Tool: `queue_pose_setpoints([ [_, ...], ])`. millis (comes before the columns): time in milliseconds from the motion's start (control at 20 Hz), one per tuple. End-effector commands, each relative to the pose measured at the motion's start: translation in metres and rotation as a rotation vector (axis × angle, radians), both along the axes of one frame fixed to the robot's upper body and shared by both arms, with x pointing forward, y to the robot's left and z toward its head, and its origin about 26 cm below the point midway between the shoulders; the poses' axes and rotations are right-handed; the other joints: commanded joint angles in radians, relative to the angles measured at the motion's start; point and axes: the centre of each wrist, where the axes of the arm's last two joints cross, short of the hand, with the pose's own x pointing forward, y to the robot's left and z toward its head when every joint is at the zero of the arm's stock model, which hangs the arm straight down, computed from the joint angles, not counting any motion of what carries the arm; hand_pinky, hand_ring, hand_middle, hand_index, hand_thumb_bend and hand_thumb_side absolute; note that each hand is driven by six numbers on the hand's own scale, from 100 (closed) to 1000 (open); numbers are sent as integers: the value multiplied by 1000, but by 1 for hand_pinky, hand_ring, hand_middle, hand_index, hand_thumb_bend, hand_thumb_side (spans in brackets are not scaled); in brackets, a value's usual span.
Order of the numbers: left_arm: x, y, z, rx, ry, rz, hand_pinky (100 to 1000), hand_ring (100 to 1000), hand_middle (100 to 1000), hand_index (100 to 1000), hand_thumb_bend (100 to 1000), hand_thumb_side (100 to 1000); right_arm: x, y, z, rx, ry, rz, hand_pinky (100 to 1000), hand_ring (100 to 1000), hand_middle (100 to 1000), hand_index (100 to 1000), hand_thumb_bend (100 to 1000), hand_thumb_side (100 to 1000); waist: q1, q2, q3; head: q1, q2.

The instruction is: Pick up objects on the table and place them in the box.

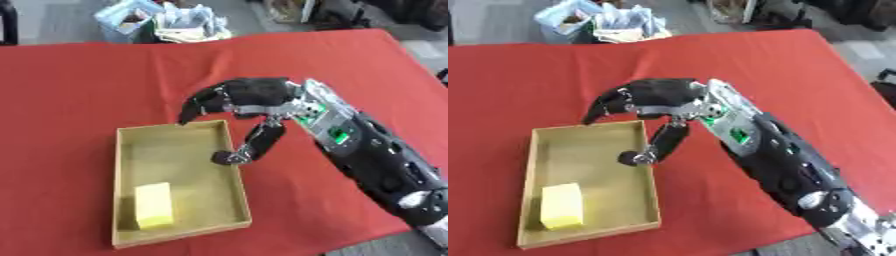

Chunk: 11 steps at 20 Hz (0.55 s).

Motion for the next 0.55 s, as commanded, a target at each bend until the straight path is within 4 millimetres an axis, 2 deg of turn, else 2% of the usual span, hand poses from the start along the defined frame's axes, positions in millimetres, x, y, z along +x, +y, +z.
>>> queue_pose_setpoints([
  [50,-2,4,5,11,-16,20,713,635,588,729,100,787,-15,-15,23,67,-50,-30,799,899,825,916,263,291,2,-15,-5,19,-4],
  [250,-2,5,4,9,-11,27,712,635,588,728,100,787,-30,-28,22,202,-33,-86,792,899,821,914,245,294,7,-14,-20,56,-4],
  [550,-2,6,1,5,-3,40,712,635,588,727,100,789,-47,-40,10,364,-3,-138,793,904,819,916,190,307,17,-10,-30,117,-3],
])
